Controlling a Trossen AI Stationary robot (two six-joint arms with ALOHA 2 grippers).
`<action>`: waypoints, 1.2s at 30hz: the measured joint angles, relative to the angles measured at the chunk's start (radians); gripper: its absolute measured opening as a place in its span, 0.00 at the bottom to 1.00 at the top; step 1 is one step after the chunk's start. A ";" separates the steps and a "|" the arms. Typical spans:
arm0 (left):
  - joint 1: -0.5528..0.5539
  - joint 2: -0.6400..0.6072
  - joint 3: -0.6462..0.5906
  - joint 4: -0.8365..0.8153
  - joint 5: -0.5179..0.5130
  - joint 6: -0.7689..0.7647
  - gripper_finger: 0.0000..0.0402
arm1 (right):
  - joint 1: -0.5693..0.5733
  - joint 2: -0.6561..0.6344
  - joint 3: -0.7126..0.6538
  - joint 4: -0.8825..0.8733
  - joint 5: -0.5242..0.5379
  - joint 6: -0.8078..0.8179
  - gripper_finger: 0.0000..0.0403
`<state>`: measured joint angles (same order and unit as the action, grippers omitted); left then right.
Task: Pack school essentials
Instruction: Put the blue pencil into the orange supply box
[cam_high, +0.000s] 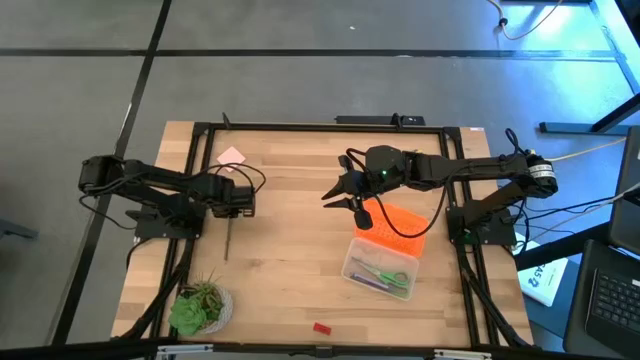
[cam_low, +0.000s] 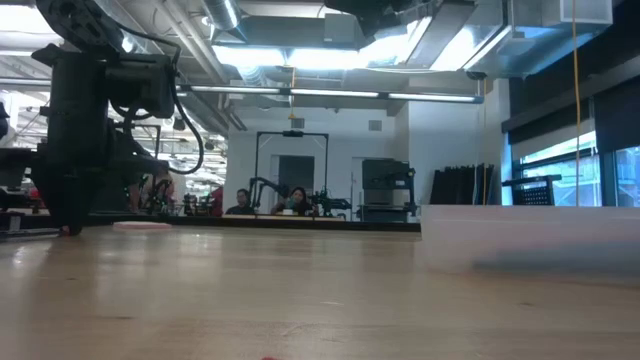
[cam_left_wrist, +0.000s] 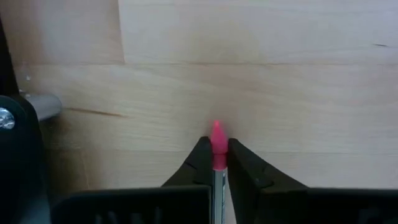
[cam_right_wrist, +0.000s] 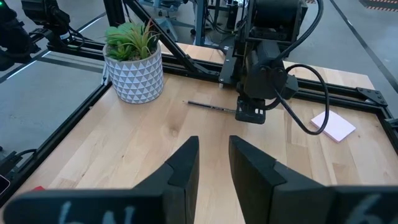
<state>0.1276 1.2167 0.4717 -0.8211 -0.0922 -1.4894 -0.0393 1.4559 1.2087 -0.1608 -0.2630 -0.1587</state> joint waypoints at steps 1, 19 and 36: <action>0.000 0.000 0.000 0.000 0.000 0.000 0.03 | 0.000 0.000 0.000 0.000 0.000 0.000 0.22; 0.000 0.002 0.095 0.140 -0.008 0.165 0.04 | 0.000 0.000 0.000 0.000 0.000 0.000 0.22; -0.042 0.001 0.298 0.273 -0.018 0.515 0.04 | 0.039 -0.057 0.000 -0.045 0.000 -0.004 0.22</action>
<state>0.0852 1.2179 0.7694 -0.5484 -0.1107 -0.9740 -0.0001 1.3990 1.2087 -0.2055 -0.2626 -0.1623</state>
